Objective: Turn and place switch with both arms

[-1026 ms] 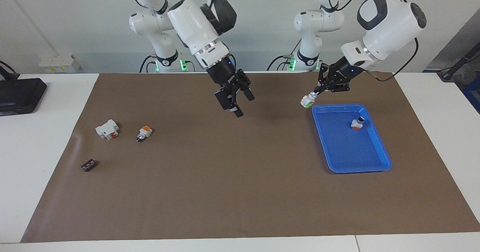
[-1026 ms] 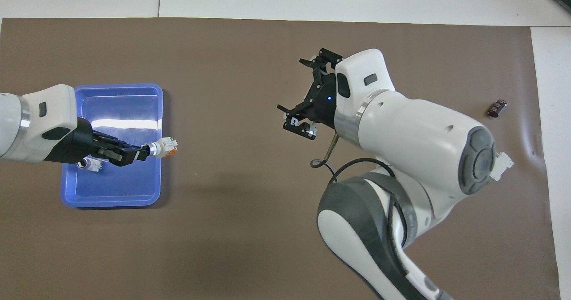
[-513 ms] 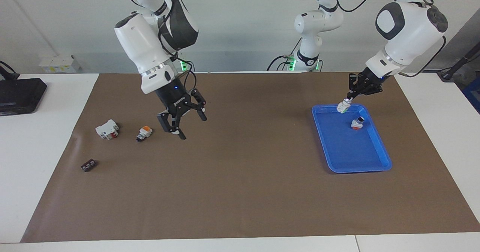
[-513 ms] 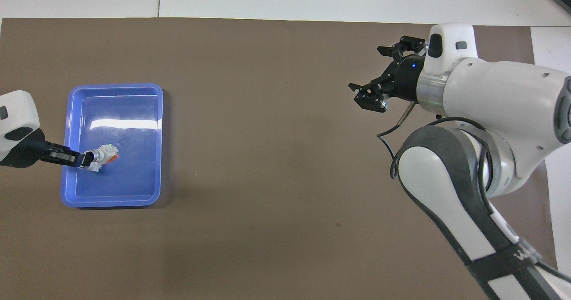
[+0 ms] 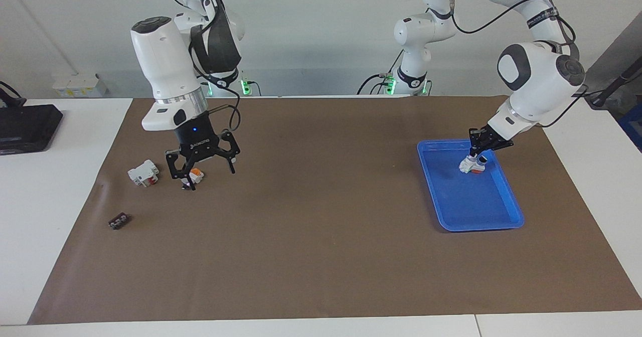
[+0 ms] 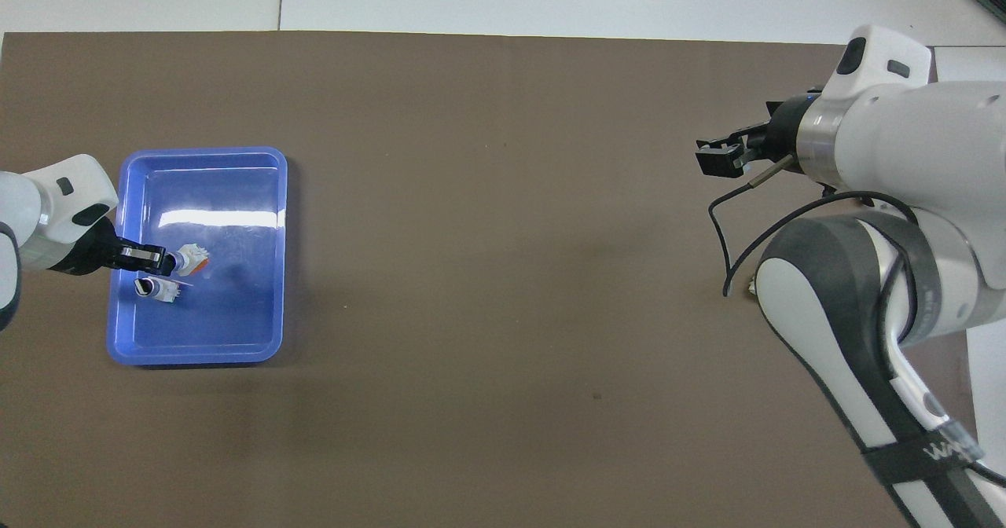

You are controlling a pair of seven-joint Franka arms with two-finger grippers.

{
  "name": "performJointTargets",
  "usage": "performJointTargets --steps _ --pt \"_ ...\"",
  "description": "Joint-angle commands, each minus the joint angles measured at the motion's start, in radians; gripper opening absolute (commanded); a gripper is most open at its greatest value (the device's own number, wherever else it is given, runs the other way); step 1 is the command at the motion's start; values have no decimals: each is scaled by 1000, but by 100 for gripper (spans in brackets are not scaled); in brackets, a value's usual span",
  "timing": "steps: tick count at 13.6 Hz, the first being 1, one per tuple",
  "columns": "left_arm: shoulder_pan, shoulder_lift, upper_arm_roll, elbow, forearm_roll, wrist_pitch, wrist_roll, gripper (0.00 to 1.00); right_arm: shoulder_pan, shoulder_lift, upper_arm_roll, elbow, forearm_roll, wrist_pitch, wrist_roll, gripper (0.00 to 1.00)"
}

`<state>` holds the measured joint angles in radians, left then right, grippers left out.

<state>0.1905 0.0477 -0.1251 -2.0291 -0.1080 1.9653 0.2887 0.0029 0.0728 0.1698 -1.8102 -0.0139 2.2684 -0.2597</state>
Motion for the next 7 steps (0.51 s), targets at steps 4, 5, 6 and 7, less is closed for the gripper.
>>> performJointTargets --steps 4,5,6,7 --pt "-11 104 -7 -5 22 81 -147 0 94 -64 -215 176 -32 -451 229 100" --pt "-13 115 -7 -5 33 73 -170 0 94 -64 -245 216 3 -534 261 100" --pt "-13 119 -8 -2 74 61 -195 0 94 -68 -275 244 15 -597 270 100" --pt "-20 121 -10 12 95 31 -215 0 94 -77 -289 268 17 -648 281 100"
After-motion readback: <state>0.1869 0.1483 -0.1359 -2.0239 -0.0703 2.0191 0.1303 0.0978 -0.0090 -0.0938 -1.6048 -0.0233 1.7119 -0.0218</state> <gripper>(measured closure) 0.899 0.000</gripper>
